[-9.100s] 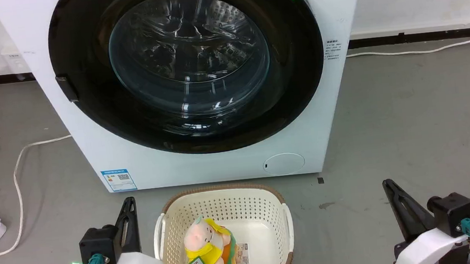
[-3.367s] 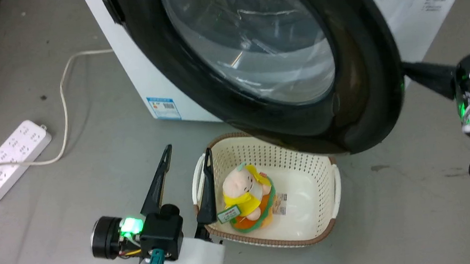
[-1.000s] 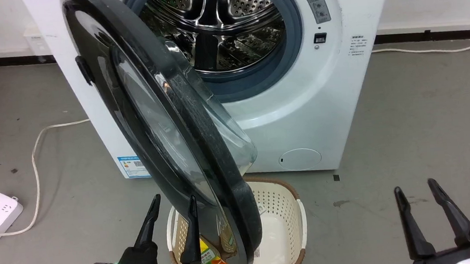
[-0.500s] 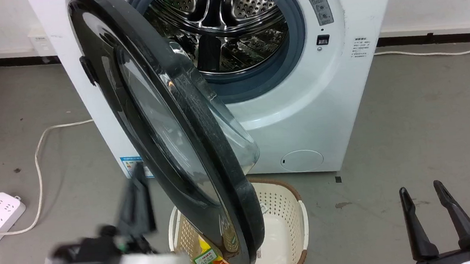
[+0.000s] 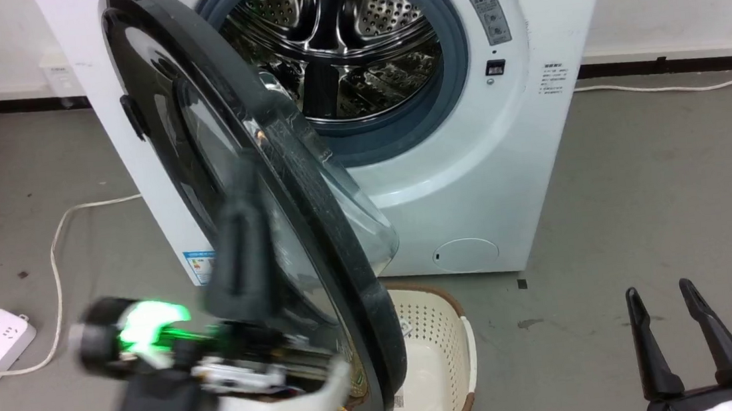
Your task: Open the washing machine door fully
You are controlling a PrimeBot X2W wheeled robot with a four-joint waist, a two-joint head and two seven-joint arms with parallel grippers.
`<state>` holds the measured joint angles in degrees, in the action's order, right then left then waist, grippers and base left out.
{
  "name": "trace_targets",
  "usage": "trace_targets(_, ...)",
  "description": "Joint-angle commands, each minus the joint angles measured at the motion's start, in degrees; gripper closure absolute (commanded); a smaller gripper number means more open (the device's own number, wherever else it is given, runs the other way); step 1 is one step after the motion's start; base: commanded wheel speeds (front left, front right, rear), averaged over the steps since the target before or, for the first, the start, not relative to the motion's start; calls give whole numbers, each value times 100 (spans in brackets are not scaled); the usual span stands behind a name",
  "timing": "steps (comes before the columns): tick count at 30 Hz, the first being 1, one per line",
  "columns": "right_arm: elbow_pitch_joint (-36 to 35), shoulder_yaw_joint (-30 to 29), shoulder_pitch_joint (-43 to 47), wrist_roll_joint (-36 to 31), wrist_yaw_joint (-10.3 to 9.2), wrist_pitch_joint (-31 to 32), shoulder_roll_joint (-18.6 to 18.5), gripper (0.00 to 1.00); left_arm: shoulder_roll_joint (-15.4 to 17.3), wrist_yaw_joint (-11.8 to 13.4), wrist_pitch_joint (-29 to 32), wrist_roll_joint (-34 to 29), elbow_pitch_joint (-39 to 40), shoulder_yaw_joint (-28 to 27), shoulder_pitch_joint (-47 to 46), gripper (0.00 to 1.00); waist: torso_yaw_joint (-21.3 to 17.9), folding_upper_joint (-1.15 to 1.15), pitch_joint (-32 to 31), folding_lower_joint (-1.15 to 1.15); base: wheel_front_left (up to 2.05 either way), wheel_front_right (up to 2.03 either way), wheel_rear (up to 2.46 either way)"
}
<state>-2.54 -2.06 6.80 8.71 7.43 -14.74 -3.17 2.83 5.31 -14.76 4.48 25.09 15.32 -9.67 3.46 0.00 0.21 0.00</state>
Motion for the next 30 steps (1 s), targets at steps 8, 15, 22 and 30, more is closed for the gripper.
trace_targets(8,62,-14,-64,155,6,-26,28,0,5,-367,201,111,-908,976,318,100,-26,0,16,0,0,0,0)
trace_targets(15,115,11,-99,218,6,-26,29,0,5,-449,568,338,-1912,1500,423,100,-8,0,94,0,0,0,0)
trace_targets(22,140,55,-160,262,6,-26,29,0,5,-334,691,394,-2690,1590,385,100,-14,0,182,0,0,0,0)
trace_targets(30,222,48,-90,305,6,-26,29,0,123,-245,533,450,-3029,1504,503,100,248,0,79,0,0,0,0)
